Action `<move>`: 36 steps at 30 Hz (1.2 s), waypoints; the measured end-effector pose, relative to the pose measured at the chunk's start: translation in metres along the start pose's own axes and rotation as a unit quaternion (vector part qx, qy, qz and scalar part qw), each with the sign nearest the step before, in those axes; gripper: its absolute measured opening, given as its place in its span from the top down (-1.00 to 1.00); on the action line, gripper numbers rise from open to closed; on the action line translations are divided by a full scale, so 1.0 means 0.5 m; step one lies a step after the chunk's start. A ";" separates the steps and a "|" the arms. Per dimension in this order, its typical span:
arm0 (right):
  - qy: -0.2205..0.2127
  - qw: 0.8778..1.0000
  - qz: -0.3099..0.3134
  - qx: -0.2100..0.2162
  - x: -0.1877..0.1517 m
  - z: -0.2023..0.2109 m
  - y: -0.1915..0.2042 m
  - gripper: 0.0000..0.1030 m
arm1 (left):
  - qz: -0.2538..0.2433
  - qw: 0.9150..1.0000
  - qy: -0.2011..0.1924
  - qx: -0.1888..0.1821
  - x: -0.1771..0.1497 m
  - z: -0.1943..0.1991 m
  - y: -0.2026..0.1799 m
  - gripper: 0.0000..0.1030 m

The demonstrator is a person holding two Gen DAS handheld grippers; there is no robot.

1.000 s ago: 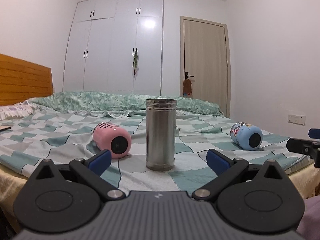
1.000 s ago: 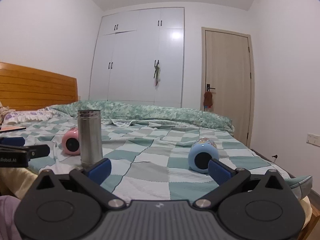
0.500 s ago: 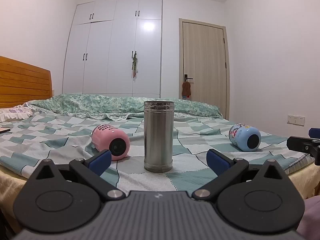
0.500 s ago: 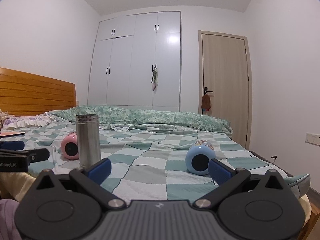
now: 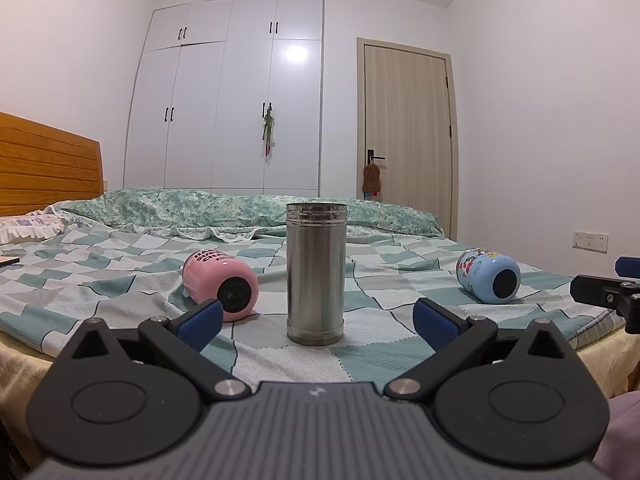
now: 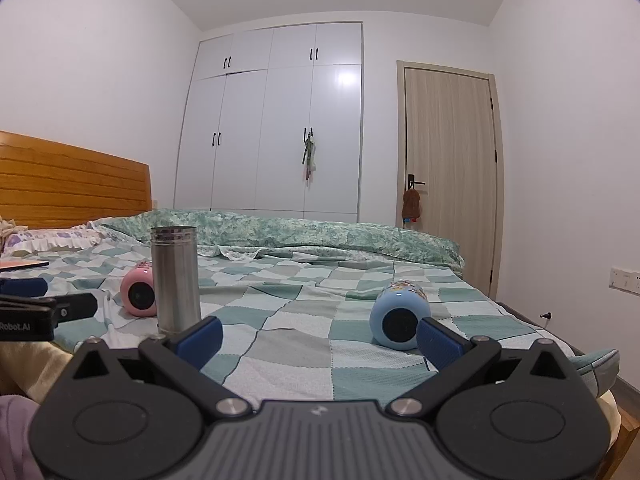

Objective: Flip cup upright

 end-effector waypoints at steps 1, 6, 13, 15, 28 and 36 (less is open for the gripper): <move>0.000 1.000 0.000 0.000 -0.001 -0.001 0.000 -1.00 | 0.000 1.000 0.000 0.000 0.000 0.000 0.000 -1.00; 0.001 1.000 0.000 0.000 -0.002 -0.002 -0.001 -1.00 | 0.000 1.000 0.000 0.000 0.001 0.000 0.000 -1.00; 0.002 1.000 0.000 0.000 -0.001 -0.001 -0.002 -1.00 | 0.001 1.000 -0.001 -0.001 0.001 0.002 -0.001 -1.00; 0.001 1.000 0.000 -0.001 -0.002 -0.002 -0.002 -1.00 | 0.000 1.000 -0.001 -0.002 0.001 0.003 -0.002 -1.00; 0.002 1.000 0.000 -0.001 -0.004 -0.002 -0.003 -1.00 | 0.001 1.000 -0.008 -0.004 0.003 0.006 -0.004 -1.00; 0.002 1.000 0.001 -0.001 -0.005 -0.002 -0.002 -1.00 | -0.001 1.000 -0.013 -0.004 0.004 0.010 -0.006 -1.00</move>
Point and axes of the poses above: each gripper's, at about its wrist camera, not at the fingertips, and z roughly against the way its jaws point, y to its left, x to its top, the point moved 6 cm from there along -z, roughly the way its jaws point, and after that the axes turned 2 degrees about x, right-handed, at the moved point
